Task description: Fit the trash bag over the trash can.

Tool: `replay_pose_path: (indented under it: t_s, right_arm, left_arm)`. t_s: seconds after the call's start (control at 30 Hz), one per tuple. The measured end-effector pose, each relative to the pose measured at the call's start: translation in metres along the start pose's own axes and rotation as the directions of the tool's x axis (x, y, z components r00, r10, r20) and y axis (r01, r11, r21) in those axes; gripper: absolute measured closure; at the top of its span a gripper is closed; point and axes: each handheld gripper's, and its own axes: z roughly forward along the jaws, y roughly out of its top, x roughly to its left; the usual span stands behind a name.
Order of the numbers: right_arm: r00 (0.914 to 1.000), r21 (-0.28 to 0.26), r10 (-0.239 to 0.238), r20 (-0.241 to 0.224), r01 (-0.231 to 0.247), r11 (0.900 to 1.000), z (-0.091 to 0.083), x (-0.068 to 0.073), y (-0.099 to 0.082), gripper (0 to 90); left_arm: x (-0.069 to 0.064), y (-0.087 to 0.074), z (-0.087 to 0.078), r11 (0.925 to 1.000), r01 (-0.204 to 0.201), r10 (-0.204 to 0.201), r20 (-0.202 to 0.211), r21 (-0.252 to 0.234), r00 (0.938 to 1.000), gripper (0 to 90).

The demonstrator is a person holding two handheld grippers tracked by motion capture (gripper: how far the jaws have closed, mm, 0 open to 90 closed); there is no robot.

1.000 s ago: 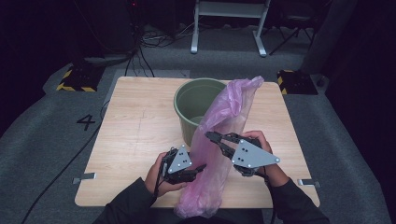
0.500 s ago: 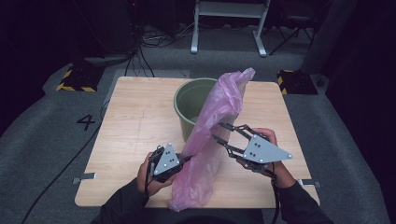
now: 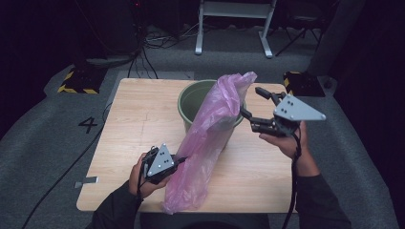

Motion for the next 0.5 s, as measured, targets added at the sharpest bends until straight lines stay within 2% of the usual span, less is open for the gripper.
replay_pose_path:
  t_s: [0.03,0.07,0.1,0.13,0.17,0.2,0.23,0.27,0.3,0.37,0.43,0.5]
  right_arm:
    - [0.9997,0.008,0.024,0.006,-0.024,0.9997,0.006,-0.005,-0.001,27.6]
    - [0.9976,0.043,0.067,-0.017,-0.067,0.9968,0.020,-0.014,-0.005,26.2]
    - [0.9976,0.043,0.067,-0.017,-0.067,0.9968,0.020,-0.014,-0.005,26.2]
    - [0.9916,0.071,0.116,-0.056,-0.112,0.9912,0.034,-0.021,-0.011,33.3]
    - [0.9916,0.071,0.116,-0.056,-0.112,0.9912,0.034,-0.021,-0.011,33.3]
    - [0.9859,0.083,0.137,-0.097,-0.129,0.9882,0.041,-0.024,-0.015,42.7]
    - [0.9793,0.099,0.152,-0.134,-0.139,0.9853,0.047,-0.025,-0.018,46.2]
    - [0.9699,0.109,0.162,-0.182,-0.144,0.9836,0.057,-0.025,-0.025,66.0]
    - [0.9699,0.109,0.162,-0.182,-0.144,0.9836,0.057,-0.025,-0.025,66.0]
    - [0.9614,0.108,0.174,-0.214,-0.153,0.9823,0.065,-0.025,-0.029,80.4]
    - [0.9601,0.114,0.169,-0.223,-0.147,0.9826,0.070,-0.022,-0.032,90.0]
    - [0.9567,0.116,0.168,-0.238,-0.143,0.9828,0.073,-0.020,-0.032,90.0]
  left_arm:
    - [0.001,0.000,-0.001,1.0000,-0.003,0.003,0.003,0.001,1.0000,89.5]
    - [0.004,-0.001,-0.004,1.0000,0.002,-0.002,0.003,0.001,1.0000,89.5]
    - [0.004,-0.001,-0.004,1.0000,0.002,-0.002,0.003,0.001,1.0000,89.5]
    - [0.007,-0.002,-0.006,1.0000,0.008,-0.008,0.002,-0.003,1.0000,89.5]
    - [0.007,-0.002,-0.006,1.0000,0.008,-0.008,0.002,-0.003,1.0000,89.5]
    - [0.008,-0.002,-0.007,0.9999,0.011,-0.011,-0.003,-0.006,0.9999,89.5]
    - [0.010,-0.002,-0.009,0.9998,0.016,-0.016,0.001,-0.008,0.9999,89.5]
    - [0.010,-0.002,-0.010,0.9998,0.018,-0.018,-0.004,-0.008,0.9998,89.5]
    - [0.011,-0.002,-0.011,0.9999,0.016,-0.016,-0.012,-0.005,0.9998,89.5]
    - [0.013,-0.003,-0.014,0.9996,0.023,-0.023,-0.006,-0.014,0.9997,89.5]
    - [0.014,-0.003,-0.017,0.9998,0.018,-0.018,-0.022,-0.009,0.9996,89.5]
    - [0.015,-0.002,-0.019,0.9997,0.020,-0.020,-0.030,-0.014,0.9993,89.5]
